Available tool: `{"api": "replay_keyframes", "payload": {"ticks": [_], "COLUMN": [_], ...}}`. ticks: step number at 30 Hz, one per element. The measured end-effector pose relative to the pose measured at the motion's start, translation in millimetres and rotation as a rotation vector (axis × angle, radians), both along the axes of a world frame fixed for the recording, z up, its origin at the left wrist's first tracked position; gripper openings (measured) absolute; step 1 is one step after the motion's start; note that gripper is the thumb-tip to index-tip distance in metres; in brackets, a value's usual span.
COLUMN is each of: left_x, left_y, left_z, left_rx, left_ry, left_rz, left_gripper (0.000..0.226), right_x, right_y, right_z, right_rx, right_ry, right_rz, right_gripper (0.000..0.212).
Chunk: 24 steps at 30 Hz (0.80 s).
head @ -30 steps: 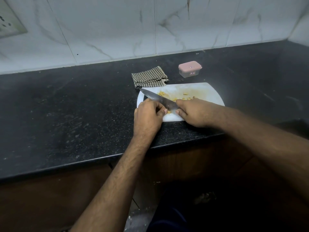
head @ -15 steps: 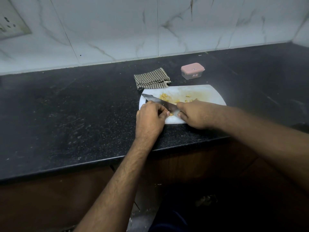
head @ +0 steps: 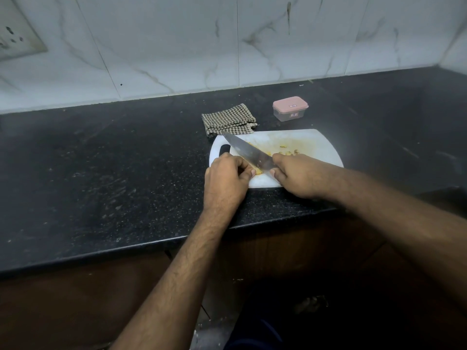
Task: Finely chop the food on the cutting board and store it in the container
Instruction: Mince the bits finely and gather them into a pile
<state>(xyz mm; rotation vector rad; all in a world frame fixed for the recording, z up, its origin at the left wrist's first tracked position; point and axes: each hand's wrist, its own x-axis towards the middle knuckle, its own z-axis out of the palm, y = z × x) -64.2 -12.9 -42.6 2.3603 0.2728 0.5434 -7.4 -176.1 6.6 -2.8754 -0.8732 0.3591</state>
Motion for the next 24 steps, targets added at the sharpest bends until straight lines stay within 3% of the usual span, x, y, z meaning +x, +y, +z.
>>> {"api": "replay_keyframes", "payload": {"ticks": [14,24], "left_x": [-0.9,1.8], "left_y": [-0.8,0.0], "left_z": [0.3,-1.3], "left_rx": [-0.003,0.055], "left_ry": [-0.014,-0.013], "left_rz": [-0.02,-0.012], "left_gripper": [0.016,0.005], "right_x": [-3.5,-2.0], "right_y": [5.8,0.8], "right_z": [2.5,-1.7], "right_rx": [-0.036,0.022], "right_ry": [-0.036,-0.016], "right_rz": [0.015,-0.025], "right_gripper": [0.01,0.012]}}
